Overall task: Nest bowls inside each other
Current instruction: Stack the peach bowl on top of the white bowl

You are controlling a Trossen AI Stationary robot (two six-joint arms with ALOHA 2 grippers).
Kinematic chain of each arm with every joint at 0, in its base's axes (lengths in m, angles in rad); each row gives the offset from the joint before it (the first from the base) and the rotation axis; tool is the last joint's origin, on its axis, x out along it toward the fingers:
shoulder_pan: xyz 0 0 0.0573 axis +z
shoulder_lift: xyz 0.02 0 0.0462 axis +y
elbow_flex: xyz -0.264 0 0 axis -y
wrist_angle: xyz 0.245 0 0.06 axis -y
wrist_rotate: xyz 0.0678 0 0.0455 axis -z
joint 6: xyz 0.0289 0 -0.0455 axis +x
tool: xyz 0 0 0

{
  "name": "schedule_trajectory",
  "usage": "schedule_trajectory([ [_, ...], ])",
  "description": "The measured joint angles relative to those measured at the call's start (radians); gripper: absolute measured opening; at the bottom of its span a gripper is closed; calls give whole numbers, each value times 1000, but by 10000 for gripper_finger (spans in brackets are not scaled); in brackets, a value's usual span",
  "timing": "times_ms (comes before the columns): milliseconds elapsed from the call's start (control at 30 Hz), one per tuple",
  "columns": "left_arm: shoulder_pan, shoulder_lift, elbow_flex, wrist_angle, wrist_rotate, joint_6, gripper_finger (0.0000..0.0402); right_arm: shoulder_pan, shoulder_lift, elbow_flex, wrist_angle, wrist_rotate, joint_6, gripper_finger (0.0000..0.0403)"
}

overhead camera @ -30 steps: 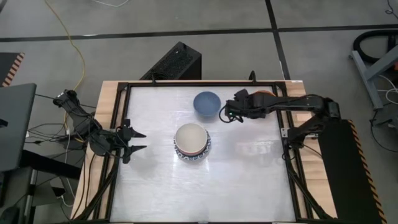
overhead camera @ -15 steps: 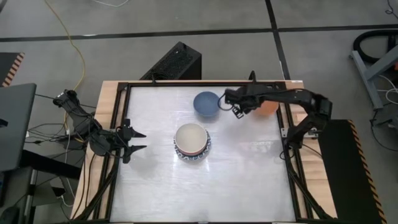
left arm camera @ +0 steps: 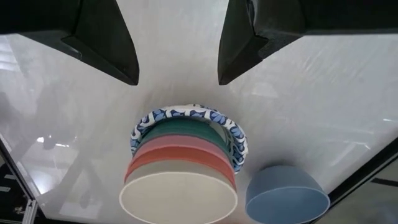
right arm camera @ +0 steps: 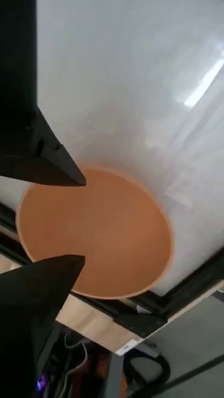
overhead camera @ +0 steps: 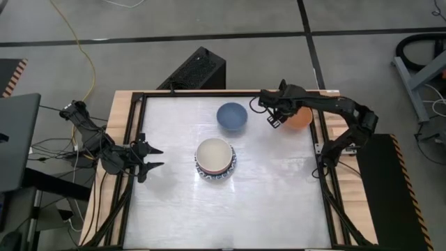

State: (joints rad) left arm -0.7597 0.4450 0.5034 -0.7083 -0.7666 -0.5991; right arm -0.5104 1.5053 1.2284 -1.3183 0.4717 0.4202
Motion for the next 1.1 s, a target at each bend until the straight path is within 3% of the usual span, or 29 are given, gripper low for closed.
schedule_trajectory([
  [267, 0, 0, 0, 1, 0, 16, 208, -35, -216, -307, 207, -94, -84, 212],
  [467, 0, 0, 0, 7, 9, -23, 208, -11, -444, -410, 367, -174, -161, 212],
  [633, 0, 0, 0, 7, 80, -34, 208, -16, -581, -471, 453, -212, -235, 212],
  [1100, 0, 0, 0, 7, 128, -34, 208, -13, -623, -507, 465, -219, -231, 212],
])
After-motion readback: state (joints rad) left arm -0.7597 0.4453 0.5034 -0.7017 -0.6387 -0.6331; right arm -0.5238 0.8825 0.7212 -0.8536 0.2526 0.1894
